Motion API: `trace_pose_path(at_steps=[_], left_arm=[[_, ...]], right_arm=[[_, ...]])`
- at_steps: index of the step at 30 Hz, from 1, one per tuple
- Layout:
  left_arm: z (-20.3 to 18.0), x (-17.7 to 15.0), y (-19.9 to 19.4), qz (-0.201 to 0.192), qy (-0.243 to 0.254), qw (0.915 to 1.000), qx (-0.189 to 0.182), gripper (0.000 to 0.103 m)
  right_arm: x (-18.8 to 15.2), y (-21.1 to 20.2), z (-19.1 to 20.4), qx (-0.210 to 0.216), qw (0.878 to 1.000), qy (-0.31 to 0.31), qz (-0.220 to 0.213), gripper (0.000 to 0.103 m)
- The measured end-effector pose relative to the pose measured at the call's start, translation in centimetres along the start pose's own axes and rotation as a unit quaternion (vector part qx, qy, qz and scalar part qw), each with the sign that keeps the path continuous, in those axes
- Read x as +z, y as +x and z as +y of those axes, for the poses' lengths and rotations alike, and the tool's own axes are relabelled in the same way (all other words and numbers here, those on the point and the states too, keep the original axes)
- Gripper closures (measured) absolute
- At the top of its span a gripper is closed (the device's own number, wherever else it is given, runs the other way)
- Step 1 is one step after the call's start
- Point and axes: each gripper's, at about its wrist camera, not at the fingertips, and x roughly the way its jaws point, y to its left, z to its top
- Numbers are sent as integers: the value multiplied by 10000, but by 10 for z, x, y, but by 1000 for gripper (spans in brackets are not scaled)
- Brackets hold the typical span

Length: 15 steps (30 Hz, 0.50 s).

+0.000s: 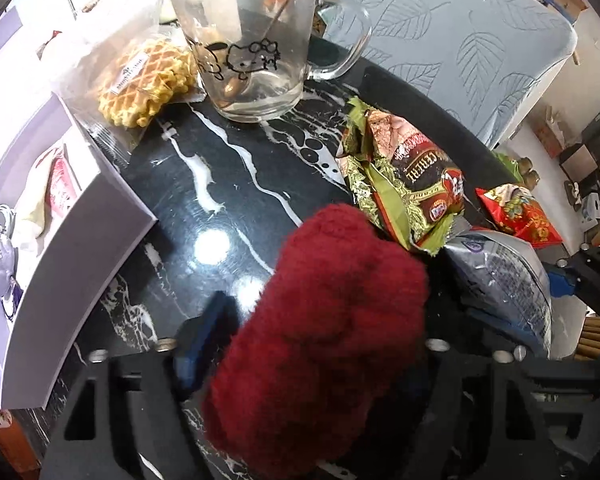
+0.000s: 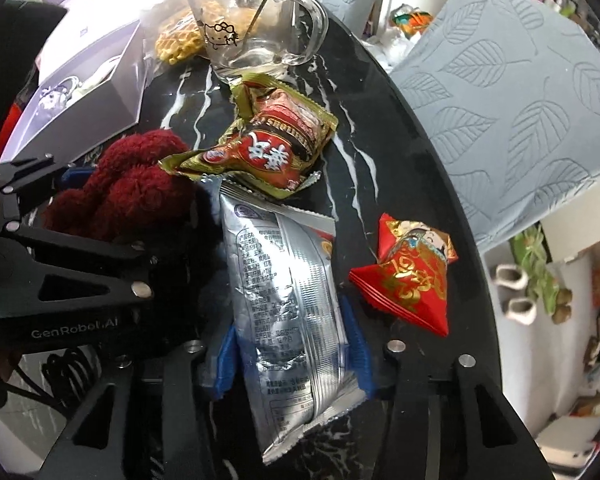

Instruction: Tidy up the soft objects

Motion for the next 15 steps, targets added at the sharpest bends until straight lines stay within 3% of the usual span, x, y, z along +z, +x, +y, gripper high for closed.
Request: trace_pose_path(at_steps=[5,15], left_arm=[[1,-13,-11,-156,2,9999,-36,62],[-2,-34,-36,-198,-148,9992,-327,63]], right_arm=[[-3,-3,0,245,9996,112,10,62],[-20,-19,-2,454,9984,327,80,62]])
